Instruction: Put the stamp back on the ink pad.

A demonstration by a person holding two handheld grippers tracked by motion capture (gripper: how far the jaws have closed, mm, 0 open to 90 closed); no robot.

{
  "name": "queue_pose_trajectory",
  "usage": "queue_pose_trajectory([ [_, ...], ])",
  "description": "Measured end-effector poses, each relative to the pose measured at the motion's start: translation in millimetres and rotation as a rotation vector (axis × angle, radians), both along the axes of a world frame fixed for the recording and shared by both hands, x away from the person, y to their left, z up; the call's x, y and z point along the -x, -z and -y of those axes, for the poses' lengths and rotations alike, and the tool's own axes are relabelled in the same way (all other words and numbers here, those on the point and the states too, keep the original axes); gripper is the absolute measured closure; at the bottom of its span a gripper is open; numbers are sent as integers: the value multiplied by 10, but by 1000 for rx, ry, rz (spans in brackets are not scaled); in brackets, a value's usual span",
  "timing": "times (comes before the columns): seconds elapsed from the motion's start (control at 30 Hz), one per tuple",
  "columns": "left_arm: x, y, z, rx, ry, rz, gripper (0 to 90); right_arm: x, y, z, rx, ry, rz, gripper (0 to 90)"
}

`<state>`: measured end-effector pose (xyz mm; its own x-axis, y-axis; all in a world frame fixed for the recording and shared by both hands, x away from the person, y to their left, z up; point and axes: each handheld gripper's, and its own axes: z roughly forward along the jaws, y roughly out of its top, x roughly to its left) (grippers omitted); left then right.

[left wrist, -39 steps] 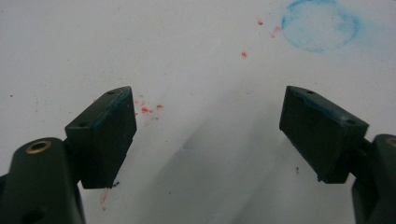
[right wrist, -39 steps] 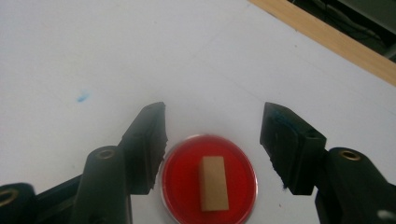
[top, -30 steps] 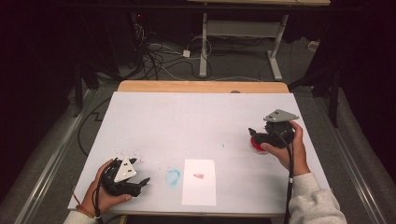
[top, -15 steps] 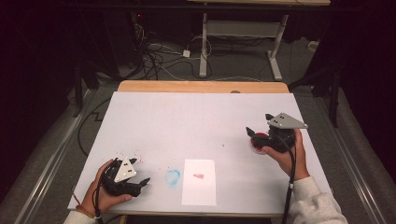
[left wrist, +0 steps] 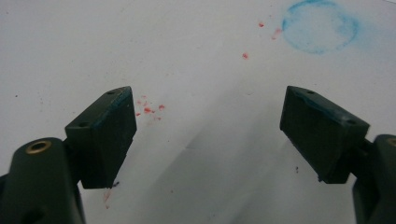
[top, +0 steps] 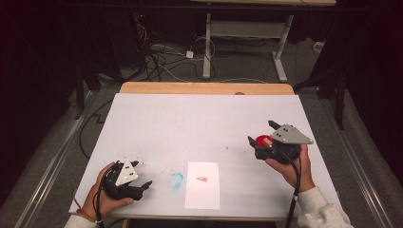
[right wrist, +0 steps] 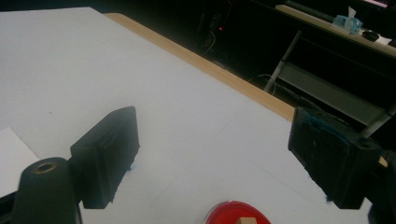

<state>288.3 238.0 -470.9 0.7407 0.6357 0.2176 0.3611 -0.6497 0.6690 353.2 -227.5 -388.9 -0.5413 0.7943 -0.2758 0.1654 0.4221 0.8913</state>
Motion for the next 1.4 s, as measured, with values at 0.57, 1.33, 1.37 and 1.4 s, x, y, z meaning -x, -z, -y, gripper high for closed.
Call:
queue_pose_trajectory([
  [0.57, -2, -6, 6, -5, 7, 16, 180, 258, 44, 81, 33, -24, 41, 171],
  [1.33, 9, -17, 16, 0, 11, 21, 180, 498, 178, 264, 32, -48, 53, 170],
  [1.37, 9, -18, 17, 0, 10, 23, 180, 502, 186, 270, 34, -45, 50, 170],
  [1.4, 11, -20, 18, -1, 10, 24, 180, 512, 198, 286, 28, -47, 49, 170],
])
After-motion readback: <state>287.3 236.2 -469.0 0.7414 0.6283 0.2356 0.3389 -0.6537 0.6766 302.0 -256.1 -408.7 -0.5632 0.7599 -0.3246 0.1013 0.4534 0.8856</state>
